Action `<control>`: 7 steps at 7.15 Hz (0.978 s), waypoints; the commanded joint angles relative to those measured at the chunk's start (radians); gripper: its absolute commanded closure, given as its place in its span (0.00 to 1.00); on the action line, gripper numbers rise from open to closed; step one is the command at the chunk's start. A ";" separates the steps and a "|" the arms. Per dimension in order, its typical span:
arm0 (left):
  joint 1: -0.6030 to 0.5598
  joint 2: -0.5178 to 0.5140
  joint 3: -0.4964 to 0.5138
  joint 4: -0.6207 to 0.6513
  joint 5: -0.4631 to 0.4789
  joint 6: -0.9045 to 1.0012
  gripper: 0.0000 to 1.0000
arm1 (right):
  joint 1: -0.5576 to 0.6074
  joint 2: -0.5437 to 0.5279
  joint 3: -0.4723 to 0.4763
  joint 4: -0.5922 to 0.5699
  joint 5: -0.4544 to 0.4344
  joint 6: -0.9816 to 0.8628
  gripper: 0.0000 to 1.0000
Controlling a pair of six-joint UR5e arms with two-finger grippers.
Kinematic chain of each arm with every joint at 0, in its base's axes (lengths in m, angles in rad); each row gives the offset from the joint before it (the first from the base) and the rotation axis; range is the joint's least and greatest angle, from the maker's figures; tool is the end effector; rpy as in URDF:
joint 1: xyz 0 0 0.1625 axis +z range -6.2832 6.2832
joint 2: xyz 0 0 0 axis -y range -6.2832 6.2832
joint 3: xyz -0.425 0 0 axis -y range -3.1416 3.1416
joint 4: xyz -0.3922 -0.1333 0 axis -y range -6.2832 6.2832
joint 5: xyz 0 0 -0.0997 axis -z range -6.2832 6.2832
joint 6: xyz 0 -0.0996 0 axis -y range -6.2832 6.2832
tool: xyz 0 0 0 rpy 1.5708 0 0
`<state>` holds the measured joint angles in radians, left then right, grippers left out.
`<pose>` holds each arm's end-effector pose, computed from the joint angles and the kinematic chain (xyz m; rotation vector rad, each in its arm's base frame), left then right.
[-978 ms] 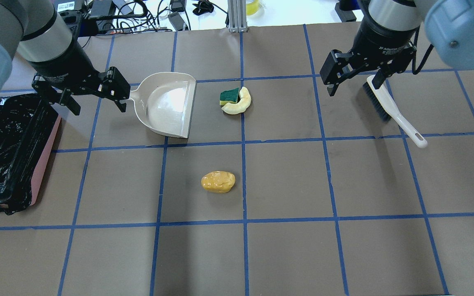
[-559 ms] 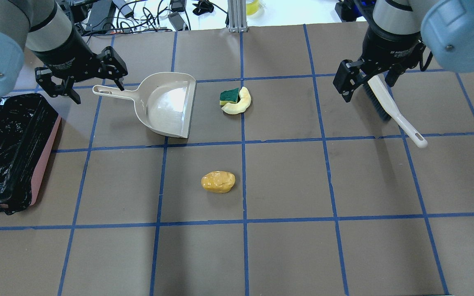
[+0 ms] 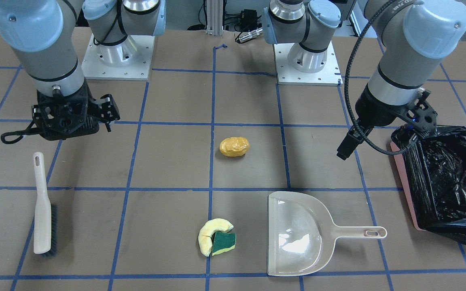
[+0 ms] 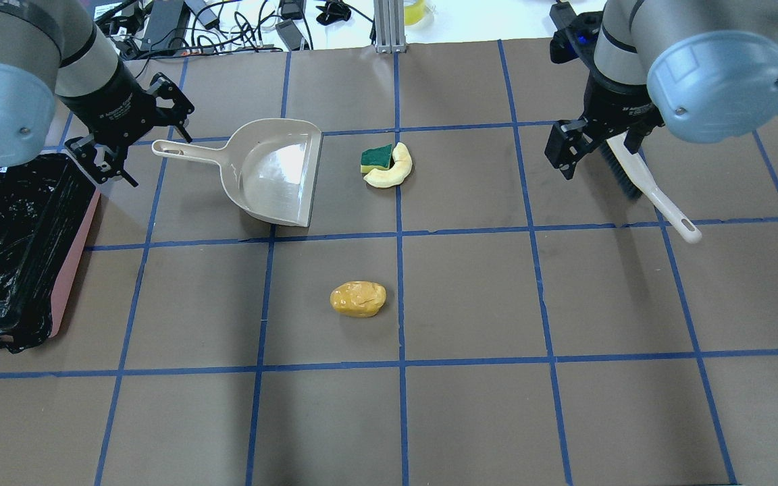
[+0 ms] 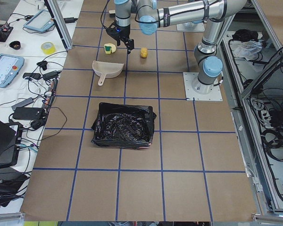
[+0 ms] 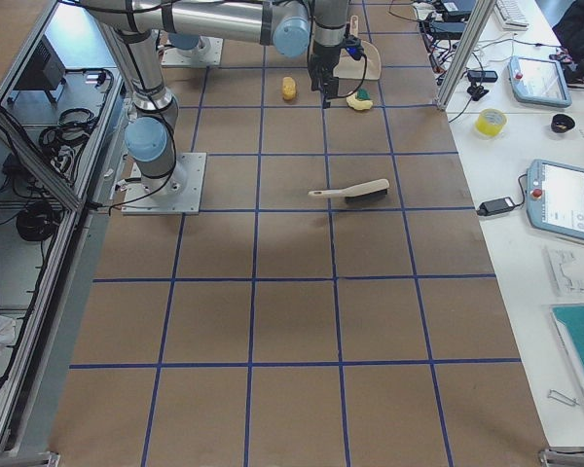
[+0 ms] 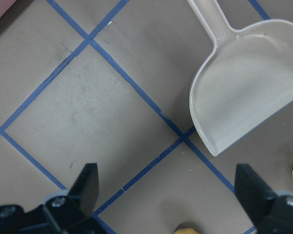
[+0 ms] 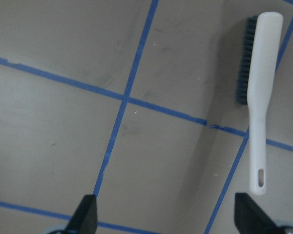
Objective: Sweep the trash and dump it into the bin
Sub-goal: 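Grasp the dustpan handle with the left gripper while the right gripper grasps the brush handle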
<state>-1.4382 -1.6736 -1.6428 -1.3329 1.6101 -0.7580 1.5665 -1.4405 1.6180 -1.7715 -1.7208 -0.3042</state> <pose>-0.0574 -0.5480 0.4240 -1.3463 2.8163 -0.1126 0.1161 -0.5437 0.4185 0.4441 -2.9567 -0.0002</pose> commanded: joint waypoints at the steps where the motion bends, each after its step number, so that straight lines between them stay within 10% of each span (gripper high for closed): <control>1: 0.021 -0.081 0.012 0.155 0.013 -0.206 0.00 | -0.035 0.075 -0.087 -0.136 0.040 0.002 0.00; 7: 0.018 -0.391 0.093 0.363 0.105 -0.590 0.01 | -0.370 0.091 0.156 -0.205 0.067 -0.439 0.00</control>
<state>-1.4181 -2.0248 -1.5513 -0.9974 1.7162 -1.3092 1.2433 -1.3518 1.7088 -1.9275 -1.6571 -0.6855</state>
